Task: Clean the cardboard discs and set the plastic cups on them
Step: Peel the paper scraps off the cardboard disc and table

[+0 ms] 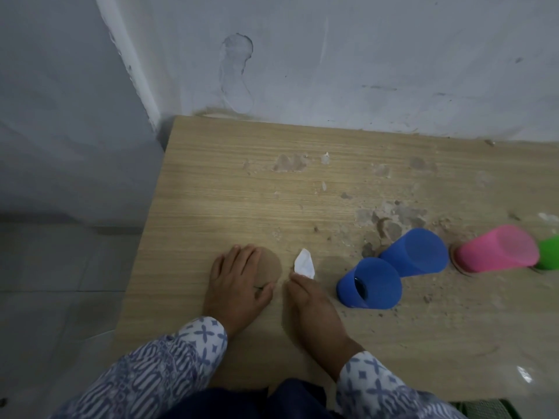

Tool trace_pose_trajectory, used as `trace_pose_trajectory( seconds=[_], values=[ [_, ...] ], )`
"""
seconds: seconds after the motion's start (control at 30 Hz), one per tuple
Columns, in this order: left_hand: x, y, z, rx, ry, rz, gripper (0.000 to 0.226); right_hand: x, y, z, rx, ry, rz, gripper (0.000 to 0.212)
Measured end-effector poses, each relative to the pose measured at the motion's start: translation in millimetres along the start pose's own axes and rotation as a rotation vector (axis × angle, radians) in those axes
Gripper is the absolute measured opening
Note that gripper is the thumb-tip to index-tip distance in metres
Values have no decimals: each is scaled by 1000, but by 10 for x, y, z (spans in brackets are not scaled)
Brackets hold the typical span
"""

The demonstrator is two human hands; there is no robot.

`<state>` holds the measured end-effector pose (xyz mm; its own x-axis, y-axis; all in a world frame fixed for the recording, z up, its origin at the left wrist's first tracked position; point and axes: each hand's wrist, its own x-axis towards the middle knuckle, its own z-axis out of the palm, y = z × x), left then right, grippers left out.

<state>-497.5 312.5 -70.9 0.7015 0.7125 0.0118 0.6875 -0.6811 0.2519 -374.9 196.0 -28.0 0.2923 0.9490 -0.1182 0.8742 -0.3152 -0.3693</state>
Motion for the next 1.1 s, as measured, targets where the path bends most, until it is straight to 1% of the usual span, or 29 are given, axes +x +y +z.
trace_pose_trajectory(
  seconds=[0.03, 0.1, 0.13, 0.2, 0.27, 0.33, 0.37, 0.47, 0.53, 0.57, 0.6, 0.67, 0.77, 0.8, 0.83, 0.87, 0.9, 0.93, 0.97, 1.0, 1.07, 1.1],
  values=[
    [1, -1, -2, -1, 1, 2, 68, 55, 31, 5, 33, 2, 6, 41],
    [-1, -3, -3, -8, 8, 0, 68, 165, 60, 30, 98, 5, 115, 46],
    [-3, -3, 3, -12, 9, -1, 68, 214, 61, 21, 135, -18, 170, 46],
    [-6, -11, 15, -18, 6, -1, 68, 297, 61, 34, 173, -52, 208, 40],
    [-10, -16, 18, -15, -4, 1, 69, 355, 42, 42, 167, -38, 211, 36],
    [-10, -14, 10, -11, -12, 2, 70, 393, 15, 26, 257, 9, 243, 35],
    [-13, -12, 8, -12, -15, 1, 71, 394, 2, 15, 269, 2, 244, 36],
    [-11, -10, 14, -7, -19, -11, 73, 248, -7, 43, 137, -101, 133, 39],
    [-5, -6, 15, 10, -23, -21, 74, 97, 26, 90, 42, 9, 12, 41],
    [-1, -4, 15, 16, -20, -22, 73, 53, 99, 170, 20, 88, 7, 44],
    [0, 1, 17, 16, -18, -21, 73, 27, 146, 199, 60, 157, 13, 43],
    [0, 2, 17, 9, -10, -17, 73, 105, 129, 130, 183, 185, 104, 31],
    [-2, -6, 16, 7, -4, -14, 73, 336, 141, 165, 161, 166, 157, 38],
    [-1, -6, 14, 8, -4, -13, 72, 378, 153, 147, 170, 151, 135, 38],
    [0, -5, 12, 10, -7, -13, 72, 389, 133, 103, 181, 117, 101, 35],
    [-1, -4, 13, 13, -9, -13, 72, 386, 106, 75, 216, 26, 108, 33],
    [1, -5, 12, 14, -7, -14, 72, 353, 112, 70, 154, -61, 111, 32],
    [1, -4, 14, 14, -4, -15, 72, 288, 126, 66, 43, -96, 76, 32],
    [3, -1, 15, 9, -3, -16, 72, 230, 164, 93, -17, -98, 24, 33],
    [3, 0, 14, 4, -1, -16, 72, 195, 184, 120, 3, -68, 14, 31],
    [3, -1, 15, -1, -1, -15, 72, 226, 171, 121, 87, 5, 90, 28],
    [3, -4, 18, 0, -1, -13, 72, 290, 145, 98, 88, 14, 123, 28]
  ],
)
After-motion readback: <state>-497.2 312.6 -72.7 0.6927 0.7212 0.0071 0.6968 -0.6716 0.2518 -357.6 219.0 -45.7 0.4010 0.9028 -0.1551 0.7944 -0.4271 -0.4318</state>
